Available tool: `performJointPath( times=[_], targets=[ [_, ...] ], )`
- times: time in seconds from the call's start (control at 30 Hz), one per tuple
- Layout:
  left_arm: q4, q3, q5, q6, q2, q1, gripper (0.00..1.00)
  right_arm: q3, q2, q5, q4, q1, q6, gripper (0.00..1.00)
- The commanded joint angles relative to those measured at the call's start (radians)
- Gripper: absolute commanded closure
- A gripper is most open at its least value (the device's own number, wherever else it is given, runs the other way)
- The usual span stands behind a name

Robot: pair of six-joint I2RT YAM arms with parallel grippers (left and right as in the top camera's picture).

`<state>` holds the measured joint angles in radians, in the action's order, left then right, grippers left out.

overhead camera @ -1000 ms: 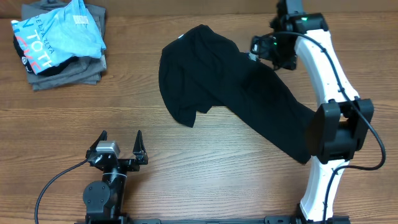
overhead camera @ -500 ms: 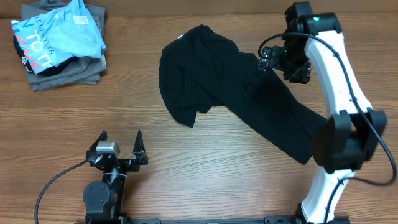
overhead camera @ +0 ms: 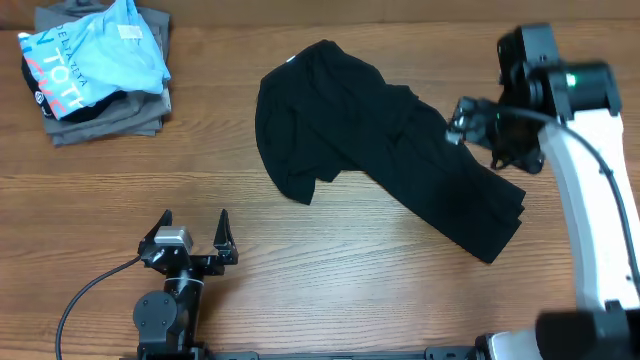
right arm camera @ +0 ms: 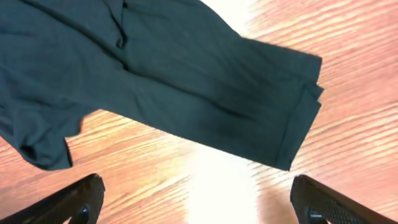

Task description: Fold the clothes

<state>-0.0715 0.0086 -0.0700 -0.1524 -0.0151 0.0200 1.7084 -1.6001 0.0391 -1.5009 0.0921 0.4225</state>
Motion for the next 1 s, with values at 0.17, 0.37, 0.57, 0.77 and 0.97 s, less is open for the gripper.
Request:
performJointPath(
  times=[0.17, 0.37, 0.57, 0.77, 0.97],
  targets=[
    [0.002, -0.004, 0.008, 0.022, 0.007, -0.003, 0.0, -0.483, 0.31, -0.045, 0.215, -0.001, 0.024, 0.0],
    [-0.006, -0.004, 0.06, 0.03, 0.007, -0.003, 0.0, -0.678, 0.307, -0.168, 0.363, -0.001, 0.024, 0.0],
    [0.028, -0.004, -0.008, -0.032, 0.007, -0.004, 0.0, -0.693, 0.296, -0.222, 0.438, -0.001, 0.024, 0.0],
    [0.117, -0.003, -0.256, -0.156, 0.007, -0.004, 0.0, -0.693, 0.296, -0.228, 0.476, -0.001, 0.024, 0.0],
    [0.137, 0.049, -0.365, -0.156, -0.004, -0.004, 0.0, -0.694, 0.293, -0.229, 0.493, -0.001, 0.024, 0.0]
  ],
)
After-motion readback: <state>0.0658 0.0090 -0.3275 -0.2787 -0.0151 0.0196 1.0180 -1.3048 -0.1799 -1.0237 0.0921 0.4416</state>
